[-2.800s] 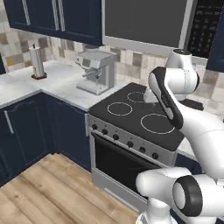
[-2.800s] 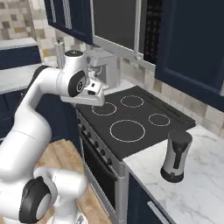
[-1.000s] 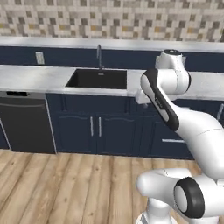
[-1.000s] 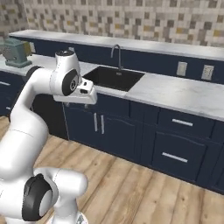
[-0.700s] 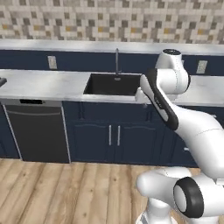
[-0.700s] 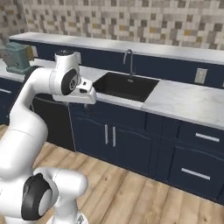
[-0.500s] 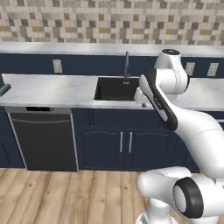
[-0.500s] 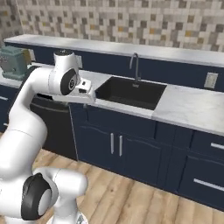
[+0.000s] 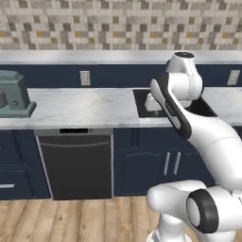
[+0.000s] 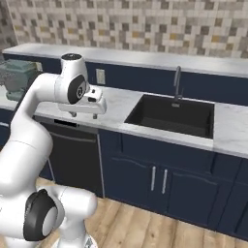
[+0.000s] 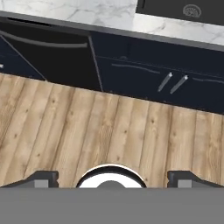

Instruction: Navigate to the dishwasher.

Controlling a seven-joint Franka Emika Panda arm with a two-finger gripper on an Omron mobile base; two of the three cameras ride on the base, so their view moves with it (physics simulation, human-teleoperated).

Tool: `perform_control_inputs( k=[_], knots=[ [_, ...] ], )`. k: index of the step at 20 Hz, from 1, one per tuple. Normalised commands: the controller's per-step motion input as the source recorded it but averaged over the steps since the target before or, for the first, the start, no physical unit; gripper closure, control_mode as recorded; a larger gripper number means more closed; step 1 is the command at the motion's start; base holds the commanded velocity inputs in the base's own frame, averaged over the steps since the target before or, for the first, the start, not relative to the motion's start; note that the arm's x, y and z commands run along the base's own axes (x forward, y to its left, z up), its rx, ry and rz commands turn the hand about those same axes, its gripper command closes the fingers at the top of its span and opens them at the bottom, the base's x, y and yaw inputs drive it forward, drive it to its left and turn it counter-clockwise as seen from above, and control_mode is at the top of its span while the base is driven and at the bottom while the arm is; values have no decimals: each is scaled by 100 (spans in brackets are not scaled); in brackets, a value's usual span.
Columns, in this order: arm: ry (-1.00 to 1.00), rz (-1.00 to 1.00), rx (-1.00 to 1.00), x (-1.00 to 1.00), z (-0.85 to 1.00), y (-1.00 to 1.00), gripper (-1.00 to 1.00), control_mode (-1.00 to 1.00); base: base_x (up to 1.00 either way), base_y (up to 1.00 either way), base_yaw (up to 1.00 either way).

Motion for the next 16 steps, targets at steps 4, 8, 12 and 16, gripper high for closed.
perform_control_inputs(
  k=[4,8,12,16],
  knots=[
    [0,0,0,0,0,0,-100,100,47,100,-17],
    [0,0,0,0,0,0,-100,100,69,100,-21],
    [0,0,0,0,0,0,-100,100,65,100,-25],
    [0,0,0,0,0,0,-100,100,66,100,-24]
  ],
)
